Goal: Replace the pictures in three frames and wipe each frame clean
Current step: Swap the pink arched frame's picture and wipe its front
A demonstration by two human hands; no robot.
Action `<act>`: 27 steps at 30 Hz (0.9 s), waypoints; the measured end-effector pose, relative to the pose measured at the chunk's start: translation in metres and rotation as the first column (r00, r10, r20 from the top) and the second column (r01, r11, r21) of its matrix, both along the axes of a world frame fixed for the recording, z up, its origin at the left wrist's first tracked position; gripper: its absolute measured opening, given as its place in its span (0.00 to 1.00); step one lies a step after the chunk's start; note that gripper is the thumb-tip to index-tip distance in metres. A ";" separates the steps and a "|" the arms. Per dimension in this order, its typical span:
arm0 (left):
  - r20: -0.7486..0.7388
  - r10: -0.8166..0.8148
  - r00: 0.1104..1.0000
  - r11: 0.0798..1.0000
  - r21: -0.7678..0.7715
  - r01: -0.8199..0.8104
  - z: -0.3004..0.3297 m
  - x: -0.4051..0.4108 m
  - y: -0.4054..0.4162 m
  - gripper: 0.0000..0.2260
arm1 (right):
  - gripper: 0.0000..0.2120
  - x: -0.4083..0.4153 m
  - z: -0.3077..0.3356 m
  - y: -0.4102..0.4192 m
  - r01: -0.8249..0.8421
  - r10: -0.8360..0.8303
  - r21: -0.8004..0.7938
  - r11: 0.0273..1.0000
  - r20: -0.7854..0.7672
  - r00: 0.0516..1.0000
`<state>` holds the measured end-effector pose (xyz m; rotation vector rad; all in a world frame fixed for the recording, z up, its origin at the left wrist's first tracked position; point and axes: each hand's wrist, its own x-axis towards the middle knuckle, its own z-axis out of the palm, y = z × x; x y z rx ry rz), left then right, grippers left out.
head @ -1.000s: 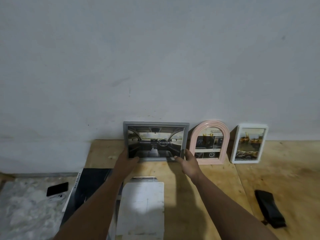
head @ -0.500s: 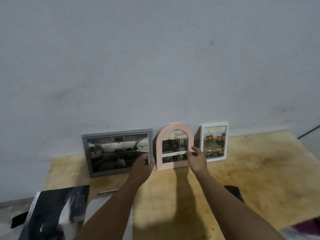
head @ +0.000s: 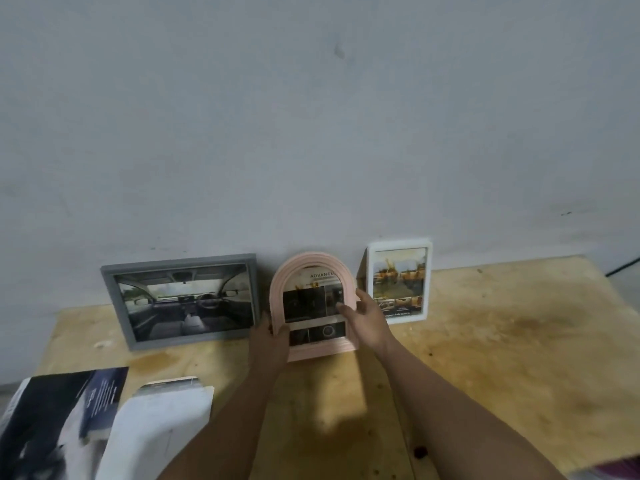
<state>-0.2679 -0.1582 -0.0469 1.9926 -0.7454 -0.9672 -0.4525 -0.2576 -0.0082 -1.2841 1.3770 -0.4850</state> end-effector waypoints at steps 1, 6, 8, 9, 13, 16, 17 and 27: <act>0.013 -0.008 1.000 1.000 0.001 0.008 0.000 -0.004 0.005 0.06 | 0.19 -0.008 -0.003 0.003 0.011 -0.011 0.005 1.000 0.013 1.000; 0.113 -0.021 0.993 0.997 -0.067 0.029 0.023 -0.026 0.028 0.09 | 0.30 -0.045 -0.002 0.024 0.070 -0.074 0.096 0.993 0.033 0.997; 0.157 -0.039 0.987 0.987 -0.145 0.062 0.037 -0.035 0.035 0.06 | 0.24 -0.054 0.001 0.032 0.073 -0.089 0.177 0.981 0.085 0.992; 0.158 -0.061 0.985 0.979 -0.184 0.090 0.045 -0.040 0.038 0.05 | 0.22 -0.057 0.000 0.035 0.065 -0.087 0.221 0.973 0.092 0.992; 0.050 -0.146 0.988 0.961 -0.228 0.154 0.065 -0.055 0.053 0.07 | 0.31 -0.061 -0.011 0.048 0.037 -0.057 0.297 0.954 0.059 0.997; 0.016 -0.160 0.987 0.956 -0.245 0.159 0.068 -0.065 0.063 0.10 | 0.34 -0.064 -0.014 0.053 0.055 -0.085 0.309 0.949 0.086 0.993; 0.022 -0.161 0.987 0.953 -0.257 0.161 0.070 -0.069 0.066 0.11 | 0.35 -0.065 -0.013 0.054 0.053 -0.085 0.307 0.950 0.092 0.992; 0.428 -0.391 0.815 0.887 -0.062 0.458 0.056 -0.080 0.091 0.17 | 0.23 -0.088 -0.003 0.046 0.080 -0.105 0.241 0.967 0.093 0.990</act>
